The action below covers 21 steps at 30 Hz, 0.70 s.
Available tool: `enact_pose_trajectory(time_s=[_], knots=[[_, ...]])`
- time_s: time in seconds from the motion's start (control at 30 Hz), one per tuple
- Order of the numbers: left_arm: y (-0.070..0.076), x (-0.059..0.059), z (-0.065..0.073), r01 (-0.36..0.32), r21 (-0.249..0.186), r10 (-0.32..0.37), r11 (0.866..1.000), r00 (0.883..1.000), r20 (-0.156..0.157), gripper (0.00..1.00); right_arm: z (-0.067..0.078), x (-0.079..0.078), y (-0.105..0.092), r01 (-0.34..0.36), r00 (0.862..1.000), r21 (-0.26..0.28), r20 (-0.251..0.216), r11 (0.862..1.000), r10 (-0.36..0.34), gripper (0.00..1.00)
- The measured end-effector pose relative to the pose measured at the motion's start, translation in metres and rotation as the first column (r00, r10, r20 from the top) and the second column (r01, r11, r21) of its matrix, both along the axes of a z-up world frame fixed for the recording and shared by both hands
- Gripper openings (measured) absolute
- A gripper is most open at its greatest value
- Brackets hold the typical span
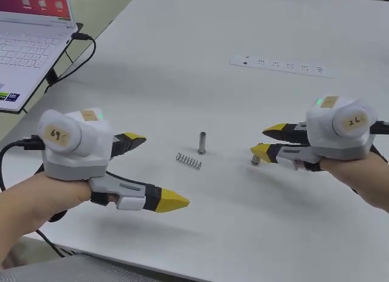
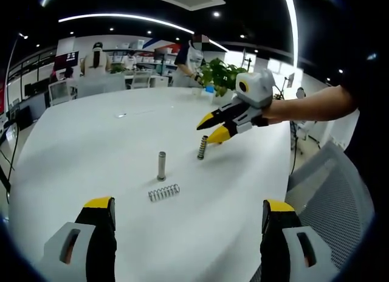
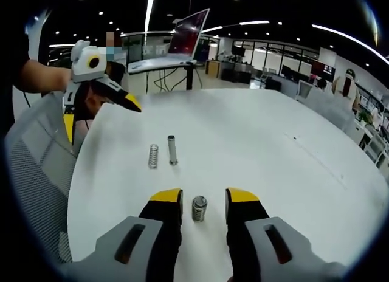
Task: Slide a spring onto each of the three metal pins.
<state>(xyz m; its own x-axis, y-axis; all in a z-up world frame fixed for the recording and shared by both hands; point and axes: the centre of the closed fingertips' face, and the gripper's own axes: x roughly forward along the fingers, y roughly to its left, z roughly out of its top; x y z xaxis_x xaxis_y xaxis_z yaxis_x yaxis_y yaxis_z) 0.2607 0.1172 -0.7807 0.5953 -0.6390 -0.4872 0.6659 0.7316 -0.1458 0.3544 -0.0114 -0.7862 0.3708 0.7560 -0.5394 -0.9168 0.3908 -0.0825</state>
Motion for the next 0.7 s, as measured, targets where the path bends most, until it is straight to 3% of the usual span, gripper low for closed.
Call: enact_pose_trajectory(time_s=[0.13, 0.3, 0.7], knots=[[0.001, 0.002, 0.002, -0.003, -0.004, 0.003, 1.0, 1.0, 0.006, 0.98, 0.004, -0.004, -0.003, 0.031, 0.999, 0.046, -0.032, 0.998, -0.03, 0.32], [0.001, 0.002, 0.004, -0.002, -0.001, 0.002, 1.0, 1.0, 0.009, 0.98, 0.008, -0.014, -0.008, 0.023, 0.999, 0.048, -0.028, 0.999, -0.022, 0.35], [-0.001, 0.003, 0.005, 0.002, -0.003, -0.002, 1.0, 1.0, 0.007, 0.98, 0.016, -0.023, -0.022, 0.043, 0.999, 0.091, -0.033, 0.995, -0.04, 0.37]])
